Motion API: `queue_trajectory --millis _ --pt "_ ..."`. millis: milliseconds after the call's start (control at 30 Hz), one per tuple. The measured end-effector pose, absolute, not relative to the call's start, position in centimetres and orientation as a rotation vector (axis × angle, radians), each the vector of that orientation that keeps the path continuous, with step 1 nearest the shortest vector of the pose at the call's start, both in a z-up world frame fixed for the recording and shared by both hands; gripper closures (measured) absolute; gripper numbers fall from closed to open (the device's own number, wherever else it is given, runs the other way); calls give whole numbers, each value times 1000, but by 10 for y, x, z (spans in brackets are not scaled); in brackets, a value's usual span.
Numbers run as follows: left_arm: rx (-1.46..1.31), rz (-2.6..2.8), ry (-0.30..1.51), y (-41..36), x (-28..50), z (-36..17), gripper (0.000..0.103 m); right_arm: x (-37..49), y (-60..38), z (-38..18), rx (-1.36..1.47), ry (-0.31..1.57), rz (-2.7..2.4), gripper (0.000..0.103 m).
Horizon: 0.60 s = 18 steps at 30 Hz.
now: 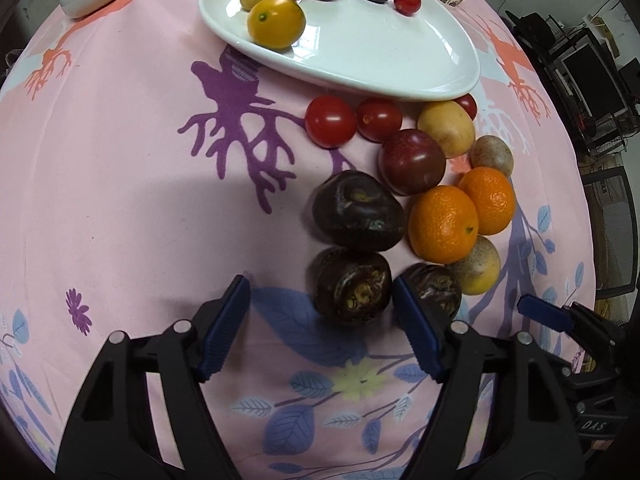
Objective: Organize fruits
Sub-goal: 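Move the left gripper to a dark mangosteen and grasp it, then grasp another mangosteen with the right gripper while the left holds its mangosteen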
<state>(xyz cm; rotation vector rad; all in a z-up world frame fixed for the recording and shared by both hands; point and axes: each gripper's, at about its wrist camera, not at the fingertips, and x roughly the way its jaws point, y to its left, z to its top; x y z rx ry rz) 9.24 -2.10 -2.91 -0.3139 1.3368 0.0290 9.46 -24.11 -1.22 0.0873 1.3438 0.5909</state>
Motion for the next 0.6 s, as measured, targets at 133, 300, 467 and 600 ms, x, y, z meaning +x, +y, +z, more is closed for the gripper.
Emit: queue_trajectory --millis 133,300,467,600 --pt "-261 33 1336 -22 85 -28 28 94 -236 -11 75 1343 606 32" --pt "-213 42 1334 -27 81 -31 30 93 -228 -13 41 1359 611 32" --pt "-142 40 1314 -35 85 -30 40 92 -226 -13 31 1363 611 32" --pt "-78 25 1294 -41 87 -27 62 92 -226 -15 19 1377 600 32"
